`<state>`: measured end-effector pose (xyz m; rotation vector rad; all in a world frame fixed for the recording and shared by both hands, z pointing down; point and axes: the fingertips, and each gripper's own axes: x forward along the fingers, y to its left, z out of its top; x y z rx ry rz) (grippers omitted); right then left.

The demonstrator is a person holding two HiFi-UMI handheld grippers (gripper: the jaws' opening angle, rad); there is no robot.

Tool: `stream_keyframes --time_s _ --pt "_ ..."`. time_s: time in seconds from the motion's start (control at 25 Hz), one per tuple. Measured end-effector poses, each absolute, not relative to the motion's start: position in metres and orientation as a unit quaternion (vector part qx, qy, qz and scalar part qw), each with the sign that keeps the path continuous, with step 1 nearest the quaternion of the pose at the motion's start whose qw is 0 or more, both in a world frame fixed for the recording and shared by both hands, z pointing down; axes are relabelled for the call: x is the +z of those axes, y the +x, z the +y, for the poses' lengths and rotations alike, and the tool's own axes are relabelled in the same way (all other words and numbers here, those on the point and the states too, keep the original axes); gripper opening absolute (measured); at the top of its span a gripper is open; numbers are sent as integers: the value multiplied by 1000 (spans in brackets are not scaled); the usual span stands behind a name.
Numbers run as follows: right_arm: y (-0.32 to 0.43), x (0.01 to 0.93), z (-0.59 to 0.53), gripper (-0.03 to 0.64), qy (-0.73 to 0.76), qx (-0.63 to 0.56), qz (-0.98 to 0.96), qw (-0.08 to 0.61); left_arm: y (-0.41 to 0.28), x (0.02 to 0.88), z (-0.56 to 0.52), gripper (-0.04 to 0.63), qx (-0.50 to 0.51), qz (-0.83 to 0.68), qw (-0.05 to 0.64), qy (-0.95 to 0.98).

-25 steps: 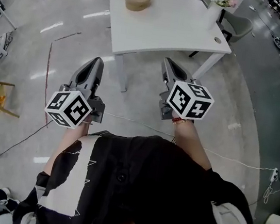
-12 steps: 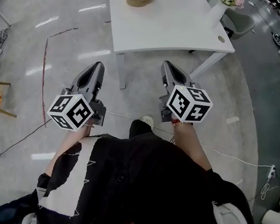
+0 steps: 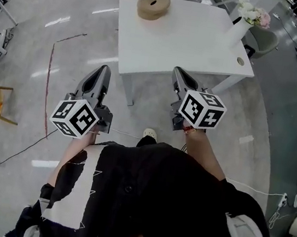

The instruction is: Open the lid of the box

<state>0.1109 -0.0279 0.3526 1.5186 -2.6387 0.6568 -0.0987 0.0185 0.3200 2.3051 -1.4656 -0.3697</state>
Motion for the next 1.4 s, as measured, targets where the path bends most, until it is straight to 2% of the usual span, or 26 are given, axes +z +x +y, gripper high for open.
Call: stream_keyframes --time_s 0.48,0.92,1.4 --pt "111 353 -123 3 428 212 -878 28 -65 325 -73 11 -140 -544 197 804" --pt "132 374 -177 3 403 219 -888 41 -39 342 -111 11 -140 -565 196 789" --pt "105 411 -198 3 385 266 -881 60 -71 363 -120 11 -125 -591 215 767"
